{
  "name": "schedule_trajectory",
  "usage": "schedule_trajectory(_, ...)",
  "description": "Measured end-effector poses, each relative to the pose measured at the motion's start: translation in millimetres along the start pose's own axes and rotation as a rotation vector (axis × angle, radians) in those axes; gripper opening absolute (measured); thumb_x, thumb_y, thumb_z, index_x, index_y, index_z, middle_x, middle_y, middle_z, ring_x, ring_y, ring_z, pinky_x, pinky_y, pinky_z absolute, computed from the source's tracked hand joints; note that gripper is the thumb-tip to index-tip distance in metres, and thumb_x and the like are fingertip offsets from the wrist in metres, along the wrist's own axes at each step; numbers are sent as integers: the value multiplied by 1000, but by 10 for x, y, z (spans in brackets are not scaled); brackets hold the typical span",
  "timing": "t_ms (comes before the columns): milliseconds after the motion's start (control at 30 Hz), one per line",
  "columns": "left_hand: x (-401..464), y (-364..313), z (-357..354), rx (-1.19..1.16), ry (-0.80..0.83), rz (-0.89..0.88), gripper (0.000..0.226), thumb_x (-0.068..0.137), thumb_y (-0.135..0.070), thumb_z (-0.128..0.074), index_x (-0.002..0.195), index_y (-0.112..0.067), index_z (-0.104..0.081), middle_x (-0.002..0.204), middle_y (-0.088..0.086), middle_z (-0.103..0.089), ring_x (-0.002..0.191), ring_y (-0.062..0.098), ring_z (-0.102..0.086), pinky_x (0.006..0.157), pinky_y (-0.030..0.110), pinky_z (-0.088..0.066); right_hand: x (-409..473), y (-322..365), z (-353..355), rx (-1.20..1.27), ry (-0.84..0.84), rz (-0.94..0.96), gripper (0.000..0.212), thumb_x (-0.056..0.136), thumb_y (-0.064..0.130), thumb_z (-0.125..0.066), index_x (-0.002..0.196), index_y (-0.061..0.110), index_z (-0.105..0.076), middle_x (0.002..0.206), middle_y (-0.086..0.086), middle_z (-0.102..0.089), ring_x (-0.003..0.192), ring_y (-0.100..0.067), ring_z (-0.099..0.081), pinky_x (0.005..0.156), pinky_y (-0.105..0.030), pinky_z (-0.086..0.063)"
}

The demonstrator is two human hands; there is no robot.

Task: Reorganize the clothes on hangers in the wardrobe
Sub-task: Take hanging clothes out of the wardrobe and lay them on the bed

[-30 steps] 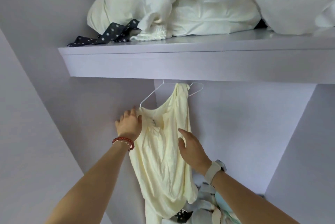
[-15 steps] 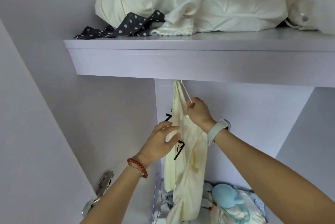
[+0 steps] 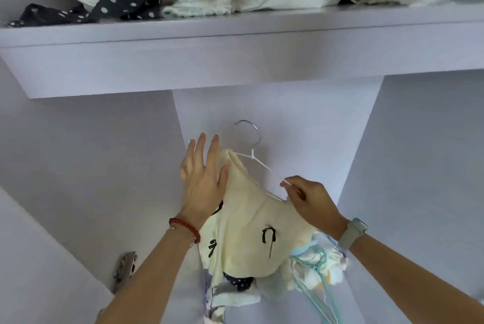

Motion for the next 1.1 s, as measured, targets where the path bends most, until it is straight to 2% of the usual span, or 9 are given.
schedule_trajectory(133, -275, -215, -359, 94, 235, -176, 33, 96, -24, -44, 128, -17, -52, 131, 4, -52, 136, 30, -29, 110, 53, -5, -643, -36, 312, -197, -5, 50, 14, 84, 7, -55, 87, 8, -69, 68, 15, -63, 54, 2, -53, 49, -7, -36)
schedule_trajectory(267, -728, -580, -717, -307, 587, -229, 21, 98, -20, -40, 102, -12, -59, 89, -4, -59, 86, 19, -58, 83, 30, -42, -1258, -221, 731, -401, -53, -73, 20, 87, 15, -51, 86, 8, -70, 78, -3, -68, 68, -21, -65, 54, -26, -53)
schedule_trajectory(333, -929, -891, -790, -448, 594, -257, 18, 95, -13, -47, 92, -6, -63, 83, 0, -62, 73, 15, -54, 70, 25, -41, -1666, -324, 962, -432, -112, -238, 20, 88, 23, -56, 91, 8, -70, 86, -6, -66, 79, -24, -65, 66, -29, -54)
schedule_trajectory(533, -1562, -1766, -980, -634, 736, -265, 12, 89, -2, -55, 84, 2, -65, 76, 2, -61, 71, 17, -51, 62, 17, -30, -3275, -449, 1588, -592, -218, -699, 29, 87, 19, -60, 113, 8, -60, 107, -9, -62, 101, -31, -58, 84, -39, -44)
schedule_trajectory(667, -1976, -2427, -935, -718, 858, -417, 10, 87, 1, -57, 85, 4, -66, 75, -1, -62, 70, 19, -57, 62, 13, -35, -4095, -301, 1981, -732, -379, -770, 39, 84, 14, -64, 121, 7, -55, 117, -13, -58, 109, -32, -53, 90, -44, -40)
schedule_trajectory(800, -2547, -3234, -835, -785, 1003, -527, 13, 90, -7, -55, 84, -3, -65, 70, 11, -65, 67, 25, -58, 63, 28, -39, -4813, -172, 2245, -723, -361, -883, 16, 87, 16, -60, 99, 7, -68, 90, -9, -67, 88, -30, -63, 83, -42, -43)
schedule_trajectory(867, -2844, -3616, -752, -820, 1041, -550, 13, 91, -9, -54, 83, -8, -64, 68, 2, -63, 63, 7, -56, 60, 21, -39, -5273, -51, 2371, -714, -388, -935, 11, 86, 13, -61, 88, 4, -68, 77, -11, -64, 72, -33, -62, 69, -36, -43)
schedule_trajectory(933, -3104, -3972, -677, -854, 1077, -580, 15, 91, -7, -53, 80, -11, -62, 65, -9, -58, 60, -4, -52, 57, 11, -37, -5749, 82, 2475, -692, -417, -986, 13, 87, 13, -59, 92, 3, -66, 79, -13, -62, 75, -33, -60, 67, -39, -46)
schedule_trajectory(1100, -3735, -4717, -514, -851, 1135, -801, 14, 90, -5, -54, 80, -4, -63, 66, -8, -56, 62, 6, -51, 58, 12, -36, -6660, 520, 2648, -709, -549, -1102, 15, 89, 8, -54, 94, 2, -67, 80, -11, -64, 74, -30, -60, 65, -43, -52)
Point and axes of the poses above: each hand's wrist, its own x-axis towards the middle knuckle, its own z-axis out of the back of the hand, y = z × x, the point moved 4 cm from there along x, towards the middle knuckle
